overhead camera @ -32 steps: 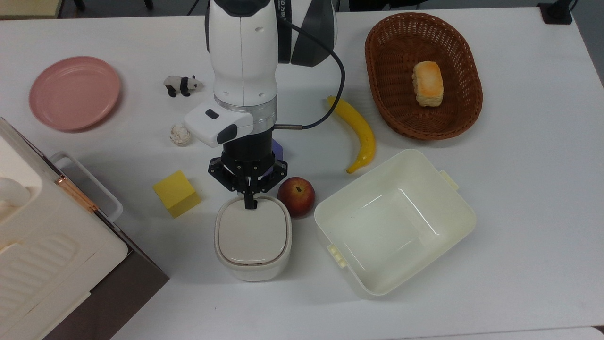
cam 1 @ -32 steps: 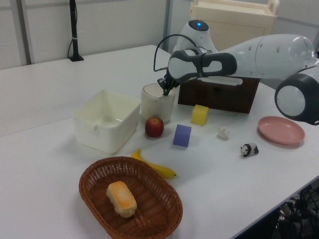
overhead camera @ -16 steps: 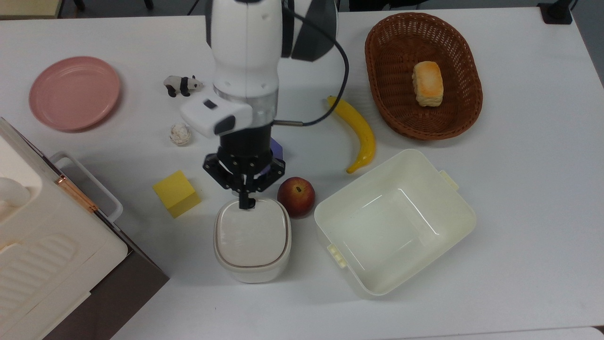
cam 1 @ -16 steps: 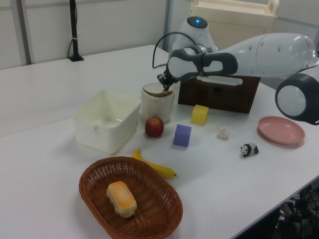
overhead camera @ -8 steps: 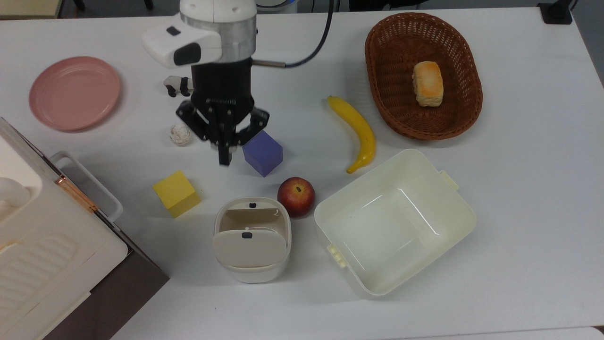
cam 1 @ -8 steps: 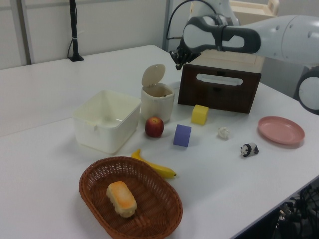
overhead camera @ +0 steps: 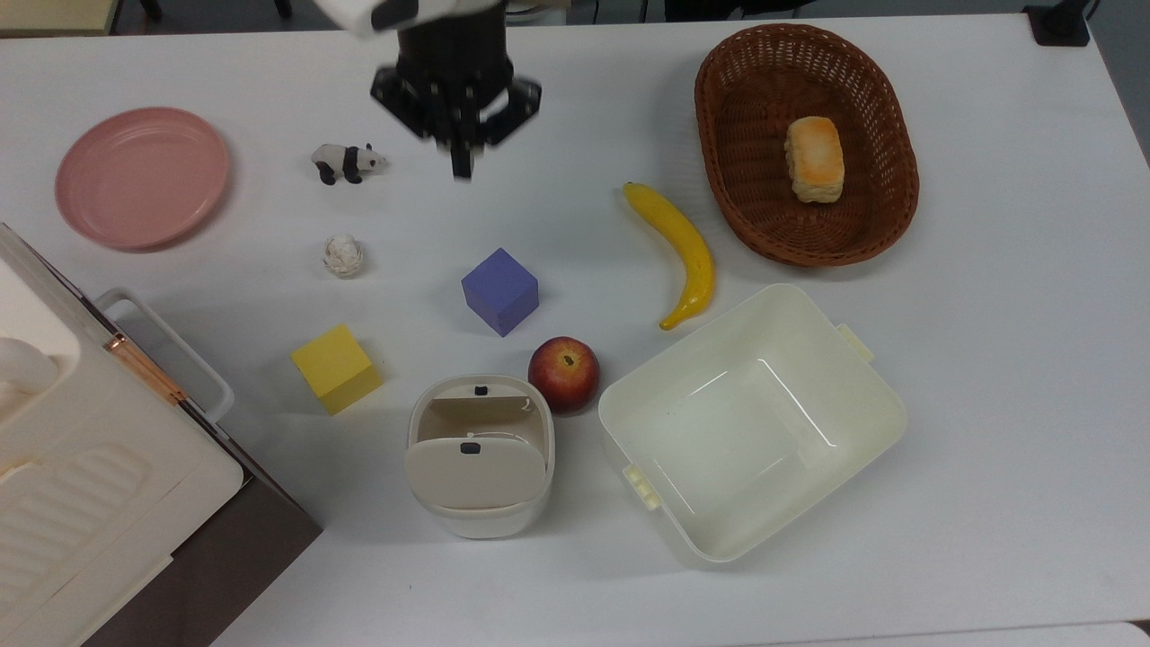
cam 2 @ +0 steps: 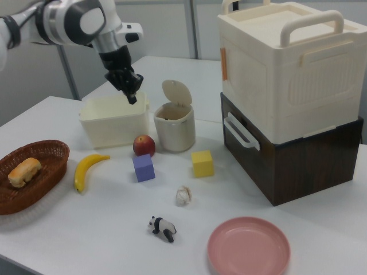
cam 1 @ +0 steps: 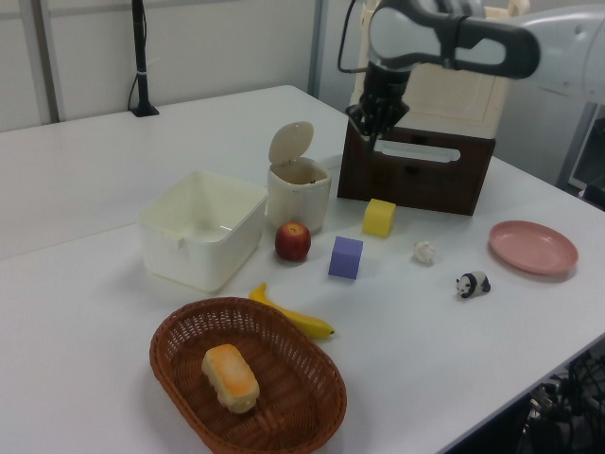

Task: Open the trash can

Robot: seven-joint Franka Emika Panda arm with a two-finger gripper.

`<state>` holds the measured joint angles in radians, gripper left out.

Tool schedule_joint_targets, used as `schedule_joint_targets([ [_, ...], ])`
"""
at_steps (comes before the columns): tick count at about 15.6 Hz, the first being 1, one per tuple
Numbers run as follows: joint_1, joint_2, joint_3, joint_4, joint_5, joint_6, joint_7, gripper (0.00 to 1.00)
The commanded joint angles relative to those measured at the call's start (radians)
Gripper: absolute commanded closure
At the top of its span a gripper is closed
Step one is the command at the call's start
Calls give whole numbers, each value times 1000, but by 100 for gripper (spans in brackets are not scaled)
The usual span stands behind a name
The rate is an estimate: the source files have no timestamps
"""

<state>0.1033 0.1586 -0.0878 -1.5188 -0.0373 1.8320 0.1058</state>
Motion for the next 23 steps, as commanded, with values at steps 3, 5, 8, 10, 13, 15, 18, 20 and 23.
schedule_joint_targets([
  [3, 6, -152, -26, -84, 10, -192, -44, 31],
  [5, 10, -156, -26, -84, -10, -217, -37, 0],
  [8, 3, -156, -26, -84, -15, -215, -55, 0],
  [10, 0, -172, -30, -90, -7, -217, -78, 0],
  [13, 1, -176, -41, -99, -6, -217, -84, 0],
  [15, 1, -174, -43, -100, -3, -214, -87, 0],
  [18, 6, -174, -43, -103, -1, -218, -68, 0],
  [20, 6, -174, -43, -103, -1, -218, -67, 0],
  [23, 7, -172, -43, -103, 0, -218, -67, 0],
])
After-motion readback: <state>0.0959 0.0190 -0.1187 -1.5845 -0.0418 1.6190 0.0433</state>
